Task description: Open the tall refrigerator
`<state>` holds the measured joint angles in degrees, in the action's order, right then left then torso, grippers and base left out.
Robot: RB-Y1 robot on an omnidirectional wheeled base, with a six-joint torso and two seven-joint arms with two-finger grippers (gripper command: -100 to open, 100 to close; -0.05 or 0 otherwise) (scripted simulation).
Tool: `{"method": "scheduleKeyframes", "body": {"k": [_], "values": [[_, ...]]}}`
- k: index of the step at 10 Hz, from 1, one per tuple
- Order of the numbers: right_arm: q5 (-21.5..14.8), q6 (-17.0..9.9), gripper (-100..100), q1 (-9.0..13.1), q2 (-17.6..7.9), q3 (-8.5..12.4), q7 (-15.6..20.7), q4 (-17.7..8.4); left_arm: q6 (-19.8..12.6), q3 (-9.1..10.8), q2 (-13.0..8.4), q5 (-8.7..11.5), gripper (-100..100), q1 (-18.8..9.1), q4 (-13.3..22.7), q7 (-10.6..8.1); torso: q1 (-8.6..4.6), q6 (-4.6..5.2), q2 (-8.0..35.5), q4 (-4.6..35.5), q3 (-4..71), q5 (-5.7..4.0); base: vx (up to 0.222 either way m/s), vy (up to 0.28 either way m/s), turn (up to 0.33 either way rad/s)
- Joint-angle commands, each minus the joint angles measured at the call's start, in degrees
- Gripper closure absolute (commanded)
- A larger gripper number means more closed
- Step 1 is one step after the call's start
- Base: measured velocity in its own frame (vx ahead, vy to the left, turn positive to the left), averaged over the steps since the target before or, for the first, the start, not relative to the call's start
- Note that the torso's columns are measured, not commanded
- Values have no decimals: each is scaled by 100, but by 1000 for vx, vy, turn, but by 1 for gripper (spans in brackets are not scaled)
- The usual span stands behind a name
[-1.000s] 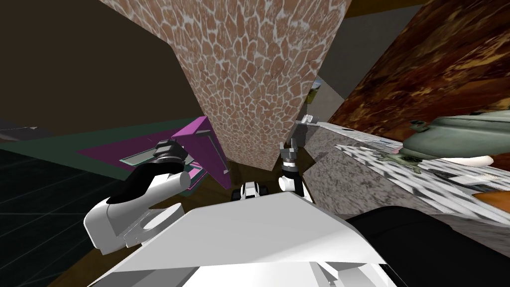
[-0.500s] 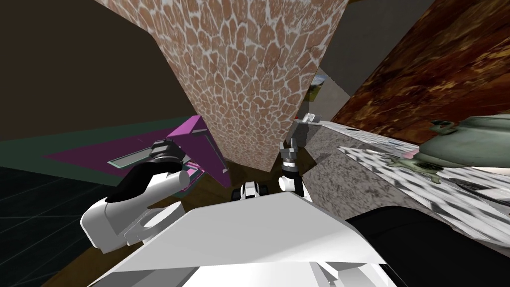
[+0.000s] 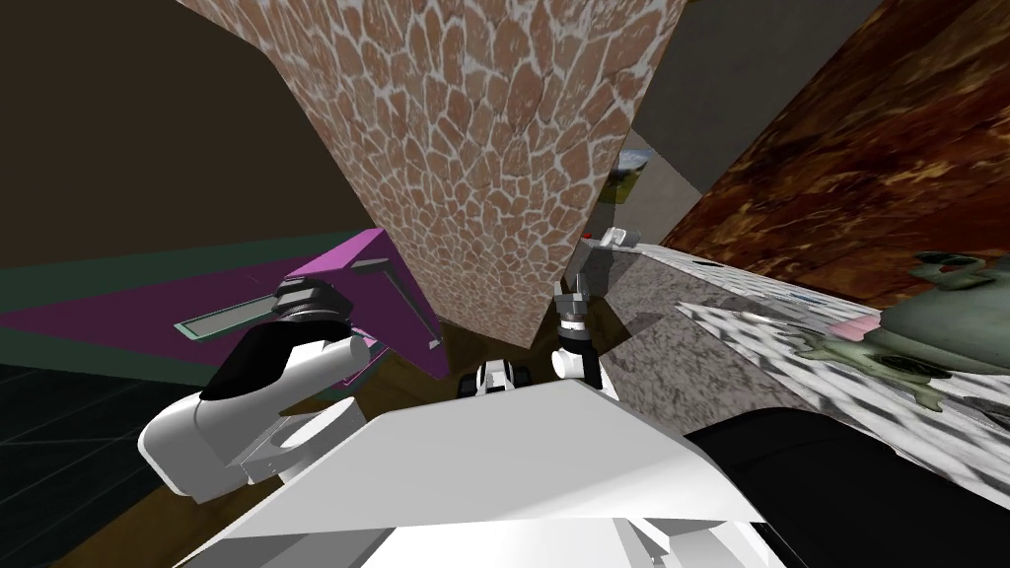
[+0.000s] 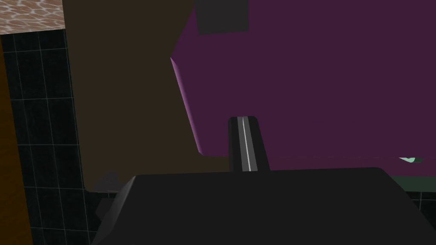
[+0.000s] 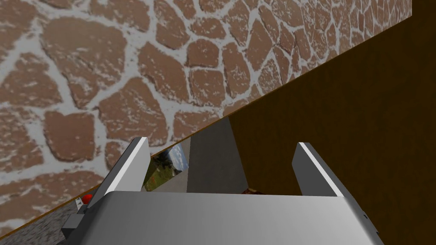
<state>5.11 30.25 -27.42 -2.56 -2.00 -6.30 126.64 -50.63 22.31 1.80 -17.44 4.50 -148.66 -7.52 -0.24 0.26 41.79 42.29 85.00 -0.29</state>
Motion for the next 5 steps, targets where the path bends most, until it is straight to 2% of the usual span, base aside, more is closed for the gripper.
{"method": "scheduleKeyframes", "body": {"k": [1, 4, 5], "values": [[0, 0, 0, 0, 0, 0, 0, 0, 91, 156, 7, -221, 100, -161, 16, -87, 7, -5, 15, 6, -8, -2, 114, -246, 34], [0, 0, 0, 0, -1, 1, 0, 0, 130, 361, 15, -448, 100, -300, 44, -181, 11, -17, 46, 29, -26, -14, 159, -223, 42], [0, 0, 0, 0, -1, 1, 0, 0, 40, 287, 77, -419, 100, -209, 59, -144, 0, -15, 47, 31, -25, -21, 76, -106, 26]]}}
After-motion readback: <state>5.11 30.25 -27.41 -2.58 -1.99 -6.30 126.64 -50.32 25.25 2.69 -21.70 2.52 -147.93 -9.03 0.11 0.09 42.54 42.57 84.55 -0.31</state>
